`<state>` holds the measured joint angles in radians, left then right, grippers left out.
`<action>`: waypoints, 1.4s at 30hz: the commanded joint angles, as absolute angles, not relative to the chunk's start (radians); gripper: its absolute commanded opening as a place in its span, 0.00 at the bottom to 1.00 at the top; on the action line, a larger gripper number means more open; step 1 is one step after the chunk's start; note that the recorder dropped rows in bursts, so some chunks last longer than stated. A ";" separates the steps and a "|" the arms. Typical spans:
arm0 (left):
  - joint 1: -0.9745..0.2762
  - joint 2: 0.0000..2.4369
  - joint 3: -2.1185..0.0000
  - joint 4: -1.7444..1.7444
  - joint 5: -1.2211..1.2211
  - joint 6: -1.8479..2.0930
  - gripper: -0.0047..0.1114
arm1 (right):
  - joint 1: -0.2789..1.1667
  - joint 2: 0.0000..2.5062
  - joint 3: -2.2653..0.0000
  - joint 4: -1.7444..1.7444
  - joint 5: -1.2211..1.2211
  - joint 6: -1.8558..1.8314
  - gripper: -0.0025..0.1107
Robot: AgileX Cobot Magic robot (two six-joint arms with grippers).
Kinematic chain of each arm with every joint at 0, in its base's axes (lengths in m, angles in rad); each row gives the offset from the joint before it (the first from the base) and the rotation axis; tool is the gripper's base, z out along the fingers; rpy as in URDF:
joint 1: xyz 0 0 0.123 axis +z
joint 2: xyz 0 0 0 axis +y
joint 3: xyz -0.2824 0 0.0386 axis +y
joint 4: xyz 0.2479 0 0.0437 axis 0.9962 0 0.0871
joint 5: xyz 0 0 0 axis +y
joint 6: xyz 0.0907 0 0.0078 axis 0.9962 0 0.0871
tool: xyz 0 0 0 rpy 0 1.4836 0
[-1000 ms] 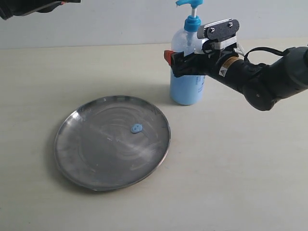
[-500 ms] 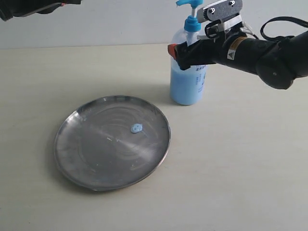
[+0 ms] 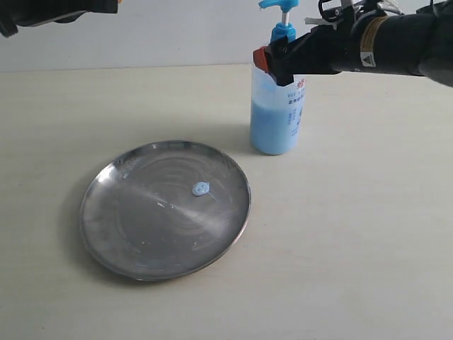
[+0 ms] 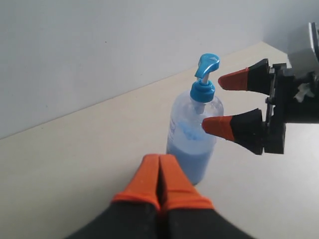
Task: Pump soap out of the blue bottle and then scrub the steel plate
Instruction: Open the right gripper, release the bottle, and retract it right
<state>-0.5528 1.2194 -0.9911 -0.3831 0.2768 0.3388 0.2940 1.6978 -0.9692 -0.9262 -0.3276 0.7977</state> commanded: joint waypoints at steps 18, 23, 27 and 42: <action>-0.557 1.212 -0.972 -0.245 0.372 0.337 0.04 | 0.291 1.459 -0.859 -1.744 -0.344 1.730 0.91; -0.557 1.212 -0.909 -0.244 0.303 0.337 0.04 | 0.291 1.390 -0.778 -1.744 -0.334 1.748 0.91; -0.557 1.212 -0.893 -0.244 0.292 0.337 0.04 | 0.291 1.355 -0.721 -1.744 -0.372 1.781 0.91; -0.557 1.212 -0.892 -0.257 0.298 0.333 0.04 | 0.291 1.351 -0.677 -1.744 -0.894 1.864 0.85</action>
<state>-0.5528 1.2194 -0.8956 -0.2462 0.3047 0.3388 0.2940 1.3568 -0.6807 -1.7450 -0.7976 1.8419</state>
